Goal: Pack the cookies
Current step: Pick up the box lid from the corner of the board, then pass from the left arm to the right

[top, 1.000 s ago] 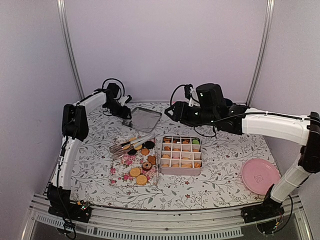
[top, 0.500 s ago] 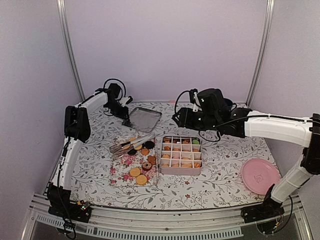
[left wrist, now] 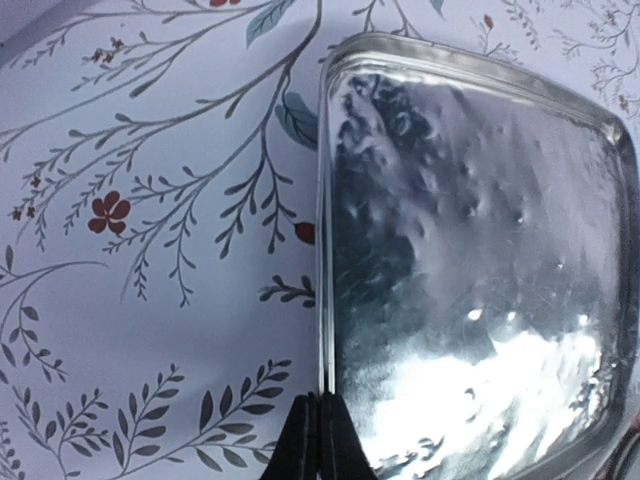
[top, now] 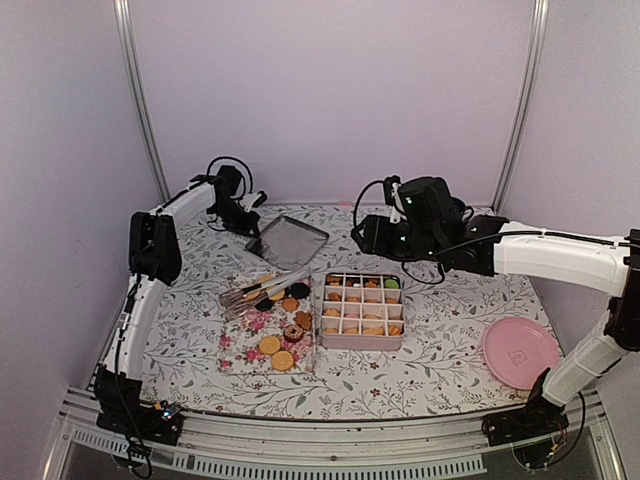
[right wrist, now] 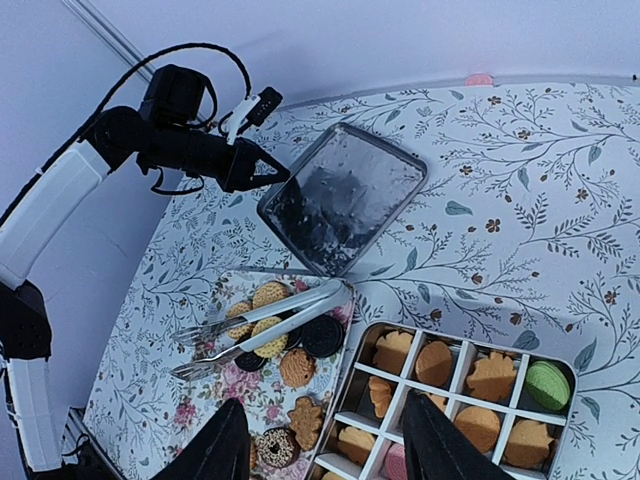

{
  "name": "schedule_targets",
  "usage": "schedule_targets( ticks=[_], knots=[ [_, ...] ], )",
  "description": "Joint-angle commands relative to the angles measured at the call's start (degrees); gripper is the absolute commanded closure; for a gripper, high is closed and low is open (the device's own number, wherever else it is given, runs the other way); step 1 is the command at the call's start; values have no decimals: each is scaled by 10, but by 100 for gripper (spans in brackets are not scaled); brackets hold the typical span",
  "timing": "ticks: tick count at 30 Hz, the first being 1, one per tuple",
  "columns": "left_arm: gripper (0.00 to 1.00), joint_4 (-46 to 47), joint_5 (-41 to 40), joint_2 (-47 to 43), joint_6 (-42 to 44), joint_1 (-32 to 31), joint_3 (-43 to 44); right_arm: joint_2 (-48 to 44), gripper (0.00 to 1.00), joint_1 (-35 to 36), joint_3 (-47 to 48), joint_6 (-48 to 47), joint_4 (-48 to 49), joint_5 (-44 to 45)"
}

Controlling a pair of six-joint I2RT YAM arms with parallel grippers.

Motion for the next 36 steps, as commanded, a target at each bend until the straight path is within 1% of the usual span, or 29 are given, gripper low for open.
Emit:
schedule_targets(
  ticks=[1,5,10,12,17,21,24,27,30,34,36],
  knots=[
    [100,11,18,-19,-9,-14,57,2,47,-1,-9,-11,-5,17],
    [100,23,28,-25,-20,-18,135,3,46,-1,-12,-9,-3,21],
    [100,62,73,-60,-50,-20,148,-1,41,-20,-20,-5,39,-58],
    [100,69,112,-72,-63,-20,149,-6,37,-30,-29,5,59,-88],
    [100,61,219,-101,-77,-20,145,-24,26,-56,-75,11,145,-145],
    [100,39,293,-130,-74,-19,133,-23,23,-71,-89,3,214,-179],
    [100,11,344,-150,-66,-19,124,-2,22,-80,-74,-5,245,-198],
    [100,-9,365,-170,-60,-20,113,23,22,-90,-58,-1,283,-226],
    [100,-28,380,-188,-51,-20,104,50,22,-108,-56,32,343,-252],
    [100,-50,383,-209,-39,-20,85,85,22,-115,-44,64,421,-281],
    [100,-64,380,-215,-31,-21,81,100,22,-115,-32,71,443,-288]
  ],
)
